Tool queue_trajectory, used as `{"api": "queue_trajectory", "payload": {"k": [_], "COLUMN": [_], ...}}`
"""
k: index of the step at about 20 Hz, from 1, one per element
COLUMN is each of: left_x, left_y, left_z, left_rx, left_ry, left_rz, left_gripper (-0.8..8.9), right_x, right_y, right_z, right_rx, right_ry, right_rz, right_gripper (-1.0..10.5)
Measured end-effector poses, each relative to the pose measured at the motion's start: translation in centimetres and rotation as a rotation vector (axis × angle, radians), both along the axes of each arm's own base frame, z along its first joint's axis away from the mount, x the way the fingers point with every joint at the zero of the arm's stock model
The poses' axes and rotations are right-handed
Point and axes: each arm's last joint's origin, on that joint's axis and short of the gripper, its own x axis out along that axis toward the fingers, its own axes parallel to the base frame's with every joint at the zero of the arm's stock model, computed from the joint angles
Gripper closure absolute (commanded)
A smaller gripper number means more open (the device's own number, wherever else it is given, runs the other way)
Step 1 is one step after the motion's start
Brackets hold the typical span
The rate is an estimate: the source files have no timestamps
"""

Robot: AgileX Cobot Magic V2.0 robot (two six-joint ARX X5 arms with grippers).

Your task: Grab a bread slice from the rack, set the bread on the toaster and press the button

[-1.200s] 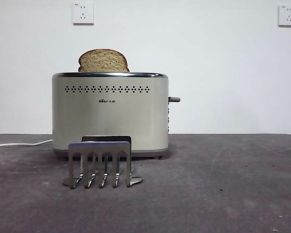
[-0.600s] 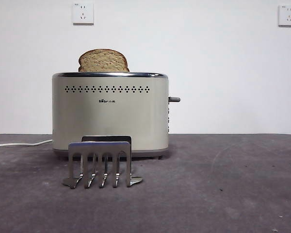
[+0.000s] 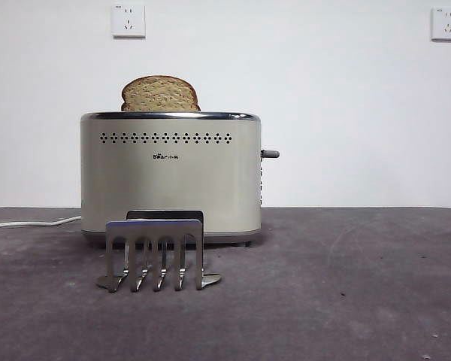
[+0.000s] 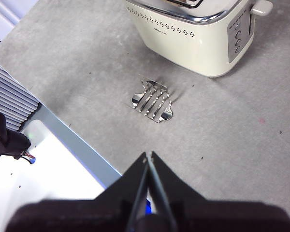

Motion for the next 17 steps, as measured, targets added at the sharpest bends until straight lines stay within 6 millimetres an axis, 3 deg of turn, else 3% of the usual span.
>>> {"api": "queue_trajectory", "payload": {"k": [4, 7, 10, 14, 17], "left_x": [0.1, -0.8, -3.6, -6.0, -5.8], "left_y": [0.5, 2.3, 4.4, 6.2, 7.0], "left_z": [0.5, 2.7, 4.2, 0.6, -5.2], "left_rx": [0.017, -0.067, -0.155, -0.174, -0.128], "left_ry": [-0.078, -0.343, -0.681, -1.001, -1.049], "left_rz": [0.051, 0.11, 0.187, 0.351, 0.508], "left_gripper": [8.17, 8.17, 8.17, 8.17, 8.17], "right_x": [0.0, 0.0, 0.0, 0.0, 0.0], "right_y": [0.0, 0.0, 0.0, 0.0, 0.0], "right_z": [0.0, 0.0, 0.0, 0.0, 0.0], "right_rx": [0.0, 0.0, 0.0, 0.0, 0.0], "right_ry": [0.0, 0.0, 0.001, 0.001, 0.001], "right_rz": [0.0, 0.0, 0.0, 0.0, 0.0], "right_gripper": [9.5, 9.5, 9.5, 9.5, 9.5]}}
